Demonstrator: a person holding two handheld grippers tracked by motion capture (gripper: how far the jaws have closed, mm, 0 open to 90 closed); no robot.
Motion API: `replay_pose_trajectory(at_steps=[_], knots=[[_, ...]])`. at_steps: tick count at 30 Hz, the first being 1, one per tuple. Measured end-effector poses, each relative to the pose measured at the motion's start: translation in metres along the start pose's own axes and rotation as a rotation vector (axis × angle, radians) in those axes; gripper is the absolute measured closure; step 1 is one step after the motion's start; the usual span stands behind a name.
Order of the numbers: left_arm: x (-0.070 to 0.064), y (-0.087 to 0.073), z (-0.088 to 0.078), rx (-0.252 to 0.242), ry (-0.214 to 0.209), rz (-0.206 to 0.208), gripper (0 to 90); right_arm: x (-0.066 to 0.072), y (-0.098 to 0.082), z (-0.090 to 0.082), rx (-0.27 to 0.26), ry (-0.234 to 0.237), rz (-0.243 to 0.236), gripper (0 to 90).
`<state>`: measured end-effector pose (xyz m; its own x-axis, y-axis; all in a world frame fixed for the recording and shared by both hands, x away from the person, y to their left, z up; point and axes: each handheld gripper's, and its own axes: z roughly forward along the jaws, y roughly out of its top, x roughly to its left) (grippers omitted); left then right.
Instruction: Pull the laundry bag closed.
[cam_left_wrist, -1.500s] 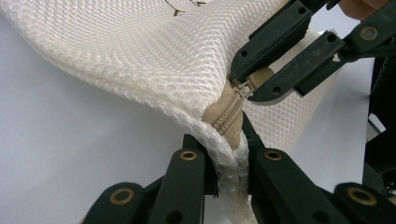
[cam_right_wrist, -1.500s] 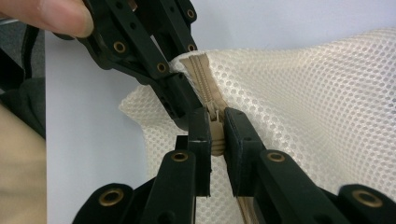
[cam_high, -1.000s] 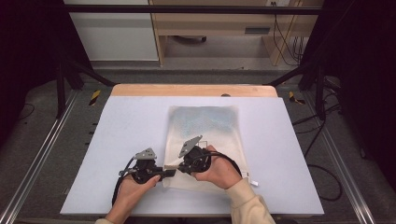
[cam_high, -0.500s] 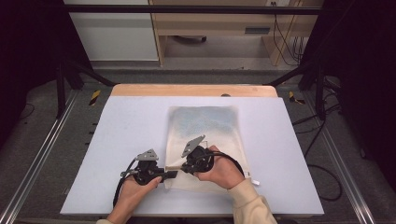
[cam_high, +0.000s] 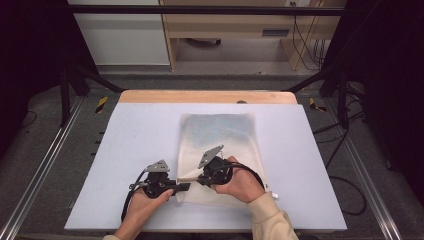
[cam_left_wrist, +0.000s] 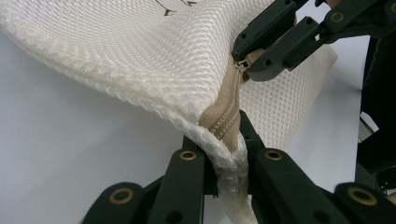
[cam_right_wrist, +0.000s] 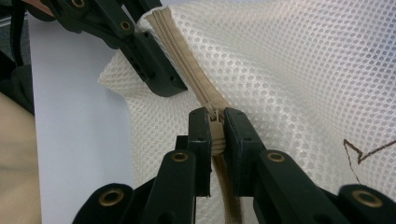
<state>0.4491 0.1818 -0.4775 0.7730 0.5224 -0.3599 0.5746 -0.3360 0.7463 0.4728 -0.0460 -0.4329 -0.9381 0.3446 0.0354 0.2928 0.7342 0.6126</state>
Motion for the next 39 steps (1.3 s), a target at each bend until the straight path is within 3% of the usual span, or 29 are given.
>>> replay_pose_trajectory(at_steps=[39], knots=[[0.0, 0.002, -0.003, -0.012, 0.001, 0.003, 83.8, -0.003, -0.013, -0.014, -0.009, -0.03, 0.03, 81.9]])
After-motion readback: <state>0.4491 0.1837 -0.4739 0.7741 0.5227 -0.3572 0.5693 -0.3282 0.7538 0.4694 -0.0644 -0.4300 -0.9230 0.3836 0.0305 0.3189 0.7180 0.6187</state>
